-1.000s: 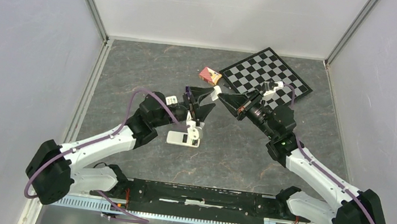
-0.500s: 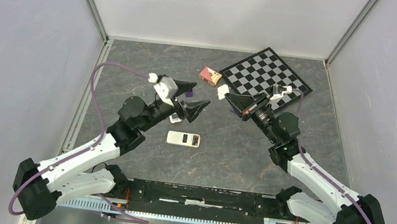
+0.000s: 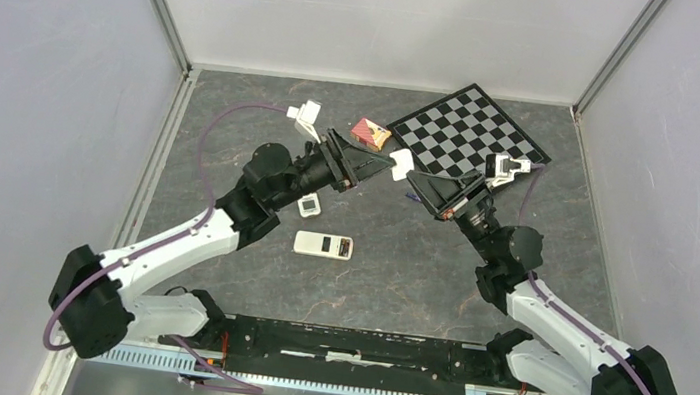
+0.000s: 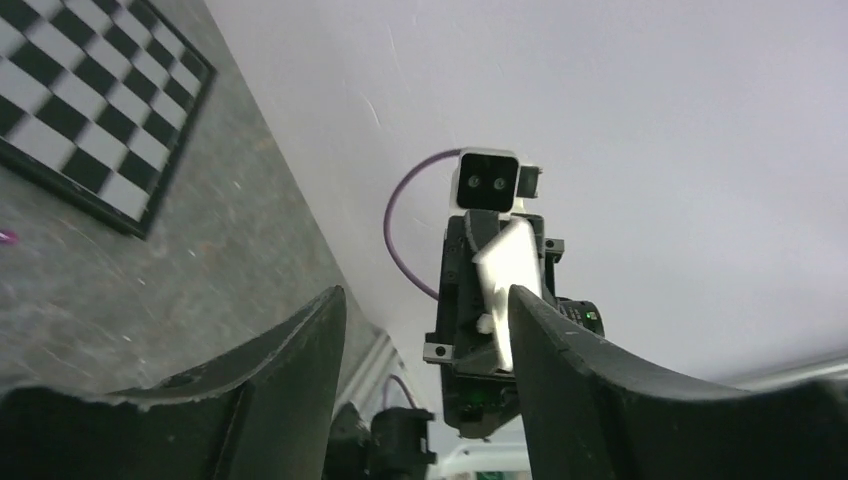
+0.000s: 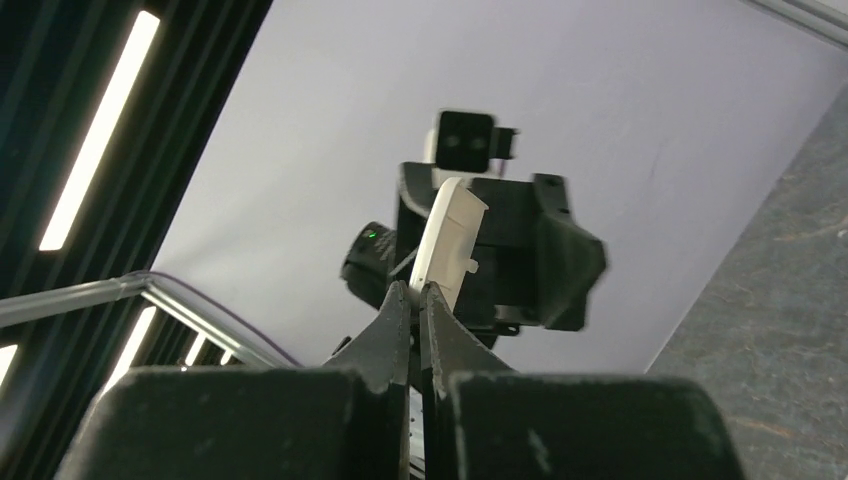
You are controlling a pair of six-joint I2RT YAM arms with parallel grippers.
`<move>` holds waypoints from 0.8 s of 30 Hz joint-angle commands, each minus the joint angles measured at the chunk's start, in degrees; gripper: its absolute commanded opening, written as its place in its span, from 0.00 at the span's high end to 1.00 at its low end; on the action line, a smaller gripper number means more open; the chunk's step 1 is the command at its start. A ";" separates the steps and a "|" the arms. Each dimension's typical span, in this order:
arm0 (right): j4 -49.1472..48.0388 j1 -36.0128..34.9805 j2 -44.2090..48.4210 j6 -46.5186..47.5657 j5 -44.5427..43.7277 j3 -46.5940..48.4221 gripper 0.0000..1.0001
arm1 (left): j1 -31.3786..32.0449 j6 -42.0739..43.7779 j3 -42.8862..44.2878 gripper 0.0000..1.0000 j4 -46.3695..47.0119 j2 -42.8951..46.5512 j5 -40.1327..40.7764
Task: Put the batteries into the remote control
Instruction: Adjust the battery cover.
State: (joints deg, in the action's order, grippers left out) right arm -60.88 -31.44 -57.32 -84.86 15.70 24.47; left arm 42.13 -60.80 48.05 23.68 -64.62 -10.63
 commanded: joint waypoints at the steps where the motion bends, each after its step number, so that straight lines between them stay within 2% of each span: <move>1: -7.41 0.14 0.40 -1.13 2.04 -0.11 1.00 | -1.07 -13.00 1.06 0.40 11.87 -3.58 -9.11; 4: -8.11 0.16 -0.20 -1.95 1.98 -0.63 1.00 | -1.08 -13.22 1.26 0.50 14.77 -3.69 -10.72; 11: -9.50 0.15 -1.91 -2.86 1.26 -1.18 1.00 | -1.08 -15.43 1.45 0.55 15.77 -3.14 -13.99; 15: -10.65 0.13 -2.99 -3.56 1.29 -0.86 1.00 | -1.08 -16.81 0.90 0.67 16.81 -4.10 -15.17; 20: -10.16 0.17 -3.74 -3.64 2.30 -0.87 1.00 | -1.16 -15.11 1.41 0.97 16.16 -4.42 -15.93; 21: -9.77 0.17 -3.68 -3.45 2.69 -1.08 1.00 | -1.25 -14.11 1.72 0.98 15.62 -4.34 -16.30; 22: -9.14 0.18 -3.60 -2.98 3.07 -1.09 0.98 | -1.33 -13.00 2.06 0.98 14.91 -4.21 -16.94; 23: -7.85 0.24 -3.30 -2.07 3.71 -1.09 0.89 | -1.66 -11.10 2.66 0.98 13.33 -3.98 -17.64; 24: -6.57 0.40 -2.77 -0.46 4.42 -1.16 0.69 | -2.19 -8.77 3.08 0.98 11.33 -3.52 -18.28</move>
State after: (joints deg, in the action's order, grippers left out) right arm -70.54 -31.27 -60.38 -88.58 17.45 23.53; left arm 40.49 -74.67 48.07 36.14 -69.17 -23.53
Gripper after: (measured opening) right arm 0.095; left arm 0.043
